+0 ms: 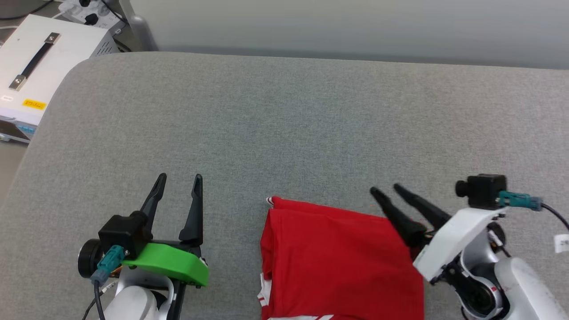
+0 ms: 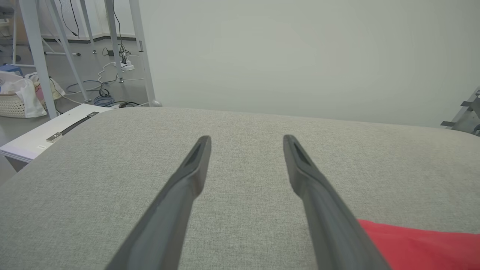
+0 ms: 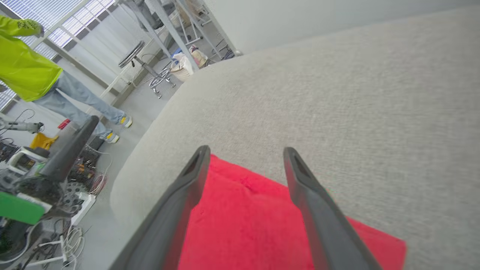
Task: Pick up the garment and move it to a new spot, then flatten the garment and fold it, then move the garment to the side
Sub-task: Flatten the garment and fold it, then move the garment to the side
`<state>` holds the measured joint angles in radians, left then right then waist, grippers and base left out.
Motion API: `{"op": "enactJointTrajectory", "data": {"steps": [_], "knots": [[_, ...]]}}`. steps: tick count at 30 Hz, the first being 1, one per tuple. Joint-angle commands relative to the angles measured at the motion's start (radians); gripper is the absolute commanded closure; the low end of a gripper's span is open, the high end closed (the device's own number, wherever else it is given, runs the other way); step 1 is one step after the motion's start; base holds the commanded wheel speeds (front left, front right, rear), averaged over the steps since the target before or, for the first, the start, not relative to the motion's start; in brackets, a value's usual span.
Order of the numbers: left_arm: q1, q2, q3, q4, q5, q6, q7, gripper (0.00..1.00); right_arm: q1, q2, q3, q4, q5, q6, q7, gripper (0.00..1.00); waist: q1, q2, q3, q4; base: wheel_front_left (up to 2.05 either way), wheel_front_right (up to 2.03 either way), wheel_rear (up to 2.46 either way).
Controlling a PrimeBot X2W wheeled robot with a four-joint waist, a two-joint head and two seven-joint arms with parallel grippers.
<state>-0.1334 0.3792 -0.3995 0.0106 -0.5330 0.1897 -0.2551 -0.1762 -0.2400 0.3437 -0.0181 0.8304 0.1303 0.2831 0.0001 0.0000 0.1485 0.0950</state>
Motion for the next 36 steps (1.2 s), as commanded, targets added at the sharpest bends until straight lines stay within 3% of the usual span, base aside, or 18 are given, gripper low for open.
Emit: {"op": "enactJointTrajectory", "data": {"steps": [1, 8, 12, 23, 36], "knots": [[0.005, 0.008, 0.007, -0.002, 0.009, 0.006, -0.005, 0.00, 0.018, 0.004, -0.047, 0.010, -0.056, 0.000, -0.050, 0.00, -0.0001, 0.0000, -0.012, -0.014, 0.00, 0.00, 0.00], [0.024, 0.015, 0.020, -0.005, 0.014, 0.024, -0.005, 0.00, 0.087, 0.068, -0.317, 0.004, -0.364, 0.000, -0.224, 0.00, -0.0001, 0.0000, -0.044, -0.042, 0.00, 0.00, 0.00], [0.037, 0.015, 0.027, -0.008, 0.021, 0.034, -0.006, 0.00, 0.121, 0.093, -0.406, -0.041, -0.473, 0.000, -0.291, 0.00, -0.0001, 0.0000, -0.063, -0.053, 0.00, 0.00, 0.00], [0.085, 0.015, 0.033, 0.000, 0.032, 0.044, -0.006, 0.00, 0.257, 0.122, -0.392, -0.140, -0.590, 0.000, -0.306, 0.00, -0.0001, 0.0000, -0.120, -0.076, 0.00, 0.00, 0.00], [0.116, 0.011, 0.039, 0.018, 0.022, 0.050, -0.006, 0.00, 0.337, 0.138, -0.369, -0.233, -0.624, 0.000, -0.253, 0.00, -0.0001, 0.0000, -0.154, -0.092, 0.00, 0.00, 0.00]]}}
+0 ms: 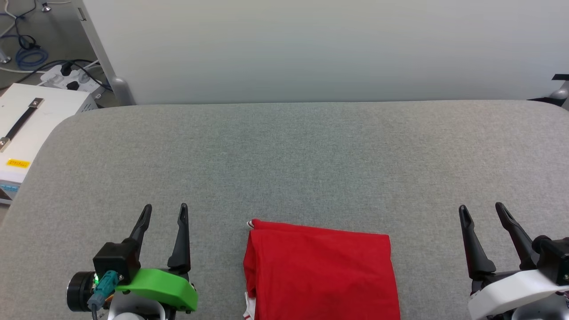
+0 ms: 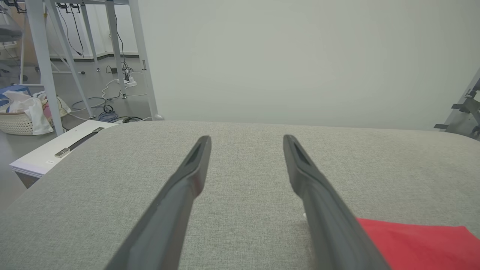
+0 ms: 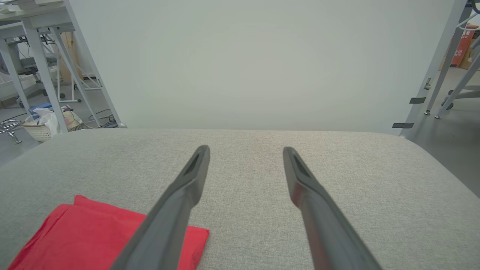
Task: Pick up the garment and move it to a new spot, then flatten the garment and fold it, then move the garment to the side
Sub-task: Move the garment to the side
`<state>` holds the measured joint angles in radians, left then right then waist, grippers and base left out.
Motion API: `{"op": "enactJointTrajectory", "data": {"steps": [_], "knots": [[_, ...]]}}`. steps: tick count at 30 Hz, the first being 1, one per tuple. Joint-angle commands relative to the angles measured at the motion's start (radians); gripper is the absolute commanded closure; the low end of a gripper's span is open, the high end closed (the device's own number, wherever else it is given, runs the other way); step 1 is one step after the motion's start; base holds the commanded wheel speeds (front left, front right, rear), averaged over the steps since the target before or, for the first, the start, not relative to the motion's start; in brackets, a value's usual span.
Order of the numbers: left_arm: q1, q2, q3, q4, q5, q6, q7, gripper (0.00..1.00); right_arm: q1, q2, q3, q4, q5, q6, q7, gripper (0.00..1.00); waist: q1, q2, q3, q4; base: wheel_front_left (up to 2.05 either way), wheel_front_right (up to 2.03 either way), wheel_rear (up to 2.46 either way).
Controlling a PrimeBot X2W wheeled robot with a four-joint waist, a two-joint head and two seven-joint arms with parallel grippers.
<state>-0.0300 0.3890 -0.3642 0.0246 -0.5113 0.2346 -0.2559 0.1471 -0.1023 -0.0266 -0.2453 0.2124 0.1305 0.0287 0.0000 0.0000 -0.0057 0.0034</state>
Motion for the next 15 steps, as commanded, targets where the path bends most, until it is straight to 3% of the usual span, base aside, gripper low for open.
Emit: {"op": "enactJointTrajectory", "data": {"steps": [1, 8, 15], "knots": [[0.012, 0.001, 0.003, 0.005, 0.000, 0.005, -0.005, 0.00, 0.014, 0.001, 0.000, -0.008, -0.005, 0.000, 0.004, 0.00, 0.0000, 0.0000, 0.000, 0.000, 0.00, 0.00, 0.00], [0.001, -0.002, 0.002, 0.010, -0.004, 0.004, -0.005, 0.00, 0.016, 0.009, -0.038, 0.014, 0.035, 0.000, 0.040, 0.00, 0.0000, 0.0000, 0.010, 0.008, 0.00, 0.00, 0.00], [-0.022, -0.010, 0.011, -0.001, 0.005, 0.006, -0.005, 0.00, 0.006, -0.013, -0.132, 0.146, 0.227, 0.000, 0.158, 0.00, 0.0000, 0.0000, 0.049, 0.035, 0.00, 0.00, 0.00]]}}
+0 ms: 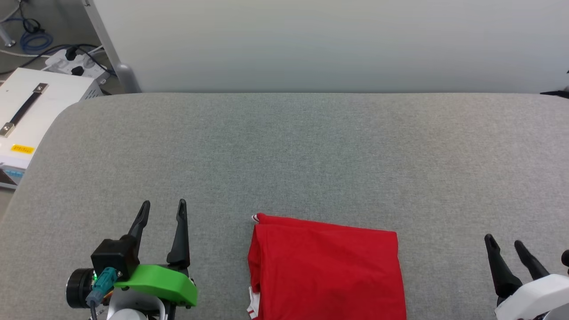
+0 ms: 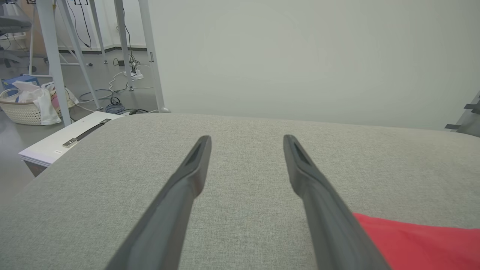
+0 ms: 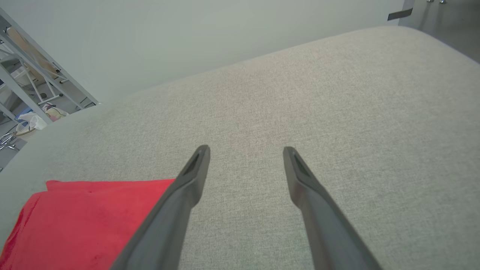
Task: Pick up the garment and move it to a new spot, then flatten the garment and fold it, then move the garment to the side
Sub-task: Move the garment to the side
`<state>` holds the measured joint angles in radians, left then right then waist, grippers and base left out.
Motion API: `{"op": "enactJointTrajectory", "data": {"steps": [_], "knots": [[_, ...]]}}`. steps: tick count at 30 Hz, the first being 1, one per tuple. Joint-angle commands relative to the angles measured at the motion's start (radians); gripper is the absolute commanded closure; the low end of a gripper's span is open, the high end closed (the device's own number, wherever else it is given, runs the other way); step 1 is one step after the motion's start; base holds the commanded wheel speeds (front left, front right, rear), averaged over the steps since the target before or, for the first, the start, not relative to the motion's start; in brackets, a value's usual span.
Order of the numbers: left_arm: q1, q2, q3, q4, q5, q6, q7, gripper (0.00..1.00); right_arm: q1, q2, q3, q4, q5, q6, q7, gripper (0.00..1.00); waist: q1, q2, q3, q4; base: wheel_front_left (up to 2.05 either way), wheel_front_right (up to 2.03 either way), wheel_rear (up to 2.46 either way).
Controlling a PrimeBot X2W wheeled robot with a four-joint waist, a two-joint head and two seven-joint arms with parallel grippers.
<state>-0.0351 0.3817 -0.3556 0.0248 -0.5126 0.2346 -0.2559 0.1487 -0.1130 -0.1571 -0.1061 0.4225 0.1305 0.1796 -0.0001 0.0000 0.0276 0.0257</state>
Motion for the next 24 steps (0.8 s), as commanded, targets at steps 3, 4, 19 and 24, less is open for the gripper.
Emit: {"op": "enactJointTrajectory", "data": {"steps": [3, 4, 19, 24], "knots": [[-0.030, -0.010, 0.004, -0.007, 0.014, 0.004, -0.006, 0.00, -0.010, -0.032, 0.002, 0.068, 0.124, 0.000, 0.095, 0.00, 0.0001, 0.0000, 0.038, 0.030, 0.00, 0.00, 0.00], [-0.033, -0.013, 0.005, -0.010, 0.017, 0.003, -0.006, 0.00, -0.015, -0.037, 0.011, 0.080, 0.162, 0.000, 0.124, 0.00, 0.0001, 0.0000, 0.046, 0.035, 0.00, 0.00, 0.00], [-0.099, -0.077, 0.029, -0.017, 0.061, -0.038, -0.006, 0.00, -0.129, -0.105, 0.252, 0.257, 0.478, 0.000, 0.431, 0.00, 0.0001, 0.0000, 0.168, 0.127, 0.00, 0.00, 0.00], [-0.103, -0.098, 0.049, -0.009, 0.076, -0.054, -0.006, 0.00, -0.149, -0.101, 0.302, 0.323, 0.493, 0.000, 0.485, 0.00, 0.0001, 0.0000, 0.186, 0.142, 0.00, 0.00, 0.00]]}}
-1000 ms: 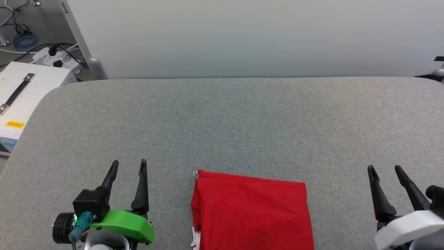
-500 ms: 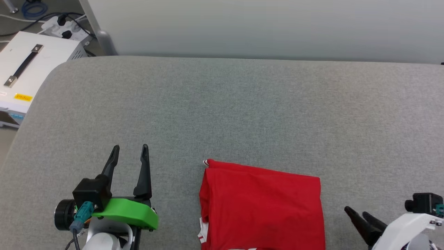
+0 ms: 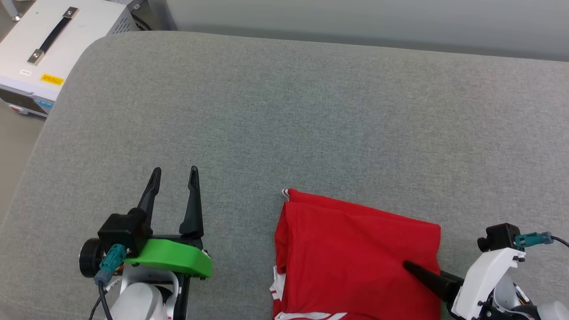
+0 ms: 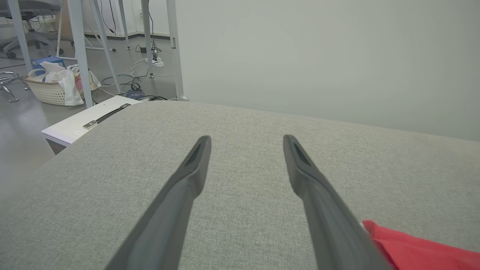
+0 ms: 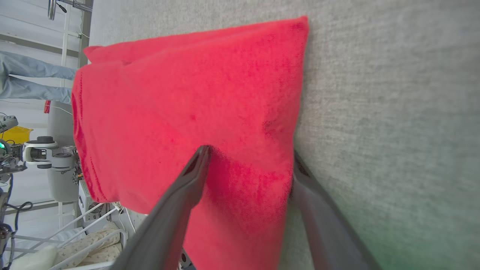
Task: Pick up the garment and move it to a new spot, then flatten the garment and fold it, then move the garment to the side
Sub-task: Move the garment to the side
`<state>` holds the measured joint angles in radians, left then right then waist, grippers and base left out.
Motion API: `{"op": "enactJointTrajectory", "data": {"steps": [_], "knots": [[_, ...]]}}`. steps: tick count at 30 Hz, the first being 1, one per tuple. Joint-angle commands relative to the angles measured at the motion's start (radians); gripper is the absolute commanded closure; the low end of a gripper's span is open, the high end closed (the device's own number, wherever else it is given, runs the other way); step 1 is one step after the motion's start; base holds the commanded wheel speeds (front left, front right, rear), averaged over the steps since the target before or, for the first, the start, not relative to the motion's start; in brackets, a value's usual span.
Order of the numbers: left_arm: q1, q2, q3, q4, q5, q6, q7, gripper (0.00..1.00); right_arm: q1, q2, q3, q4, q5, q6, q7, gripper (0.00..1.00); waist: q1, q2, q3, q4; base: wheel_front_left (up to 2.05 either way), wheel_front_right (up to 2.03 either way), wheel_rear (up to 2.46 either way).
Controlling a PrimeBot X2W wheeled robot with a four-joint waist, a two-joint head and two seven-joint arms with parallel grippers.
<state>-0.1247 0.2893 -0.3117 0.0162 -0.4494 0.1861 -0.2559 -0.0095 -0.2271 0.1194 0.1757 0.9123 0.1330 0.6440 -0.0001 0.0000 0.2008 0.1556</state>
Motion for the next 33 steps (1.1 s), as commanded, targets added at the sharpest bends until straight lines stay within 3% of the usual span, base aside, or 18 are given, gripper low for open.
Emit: {"op": "enactJointTrajectory", "data": {"steps": [1, 3, 9, 15, 24, 33], "knots": [[-0.013, -0.009, 0.007, 0.002, 0.015, -0.008, -0.006, 0.00, 0.007, 0.015, 0.032, 0.047, 0.006, -0.002, 0.027, 0.52, 0.0001, 0.0000, 0.015, 0.014, 0.00, 0.00, 0.00], [-0.013, -0.017, 0.014, 0.006, 0.021, -0.015, -0.006, 0.00, -0.001, 0.015, 0.042, 0.056, 0.005, -0.002, 0.031, 1.00, 0.0001, 0.0000, 0.017, 0.015, 0.00, 0.00, 0.00], [-0.009, -0.025, 0.034, 0.024, 0.038, -0.033, -0.006, 0.00, -0.029, -0.001, 0.065, 0.030, -0.011, -0.002, 0.015, 1.00, 0.0001, 0.0000, -0.006, -0.005, 0.00, 0.00, 0.00], [0.016, -0.009, 0.048, 0.019, 0.059, -0.042, -0.006, 0.00, -0.070, -0.055, 0.114, -0.031, -0.098, -0.002, -0.012, 1.00, 0.0001, 0.0000, -0.039, -0.080, 0.00, 0.00, 0.00], [0.020, 0.000, 0.039, -0.026, 0.080, -0.042, -0.005, 0.00, -0.120, -0.136, 0.122, -0.090, -0.229, -0.002, -0.014, 1.00, 0.0001, 0.0000, -0.009, -0.280, 0.00, 0.00, 0.00], [-0.043, 0.041, 0.021, -0.115, 0.119, -0.047, 0.039, 0.00, -0.228, -0.179, 0.083, -0.090, -0.281, -0.002, -0.026, 1.00, 0.0001, 0.0000, 0.123, -0.505, 0.00, 0.00, 0.00]]}}
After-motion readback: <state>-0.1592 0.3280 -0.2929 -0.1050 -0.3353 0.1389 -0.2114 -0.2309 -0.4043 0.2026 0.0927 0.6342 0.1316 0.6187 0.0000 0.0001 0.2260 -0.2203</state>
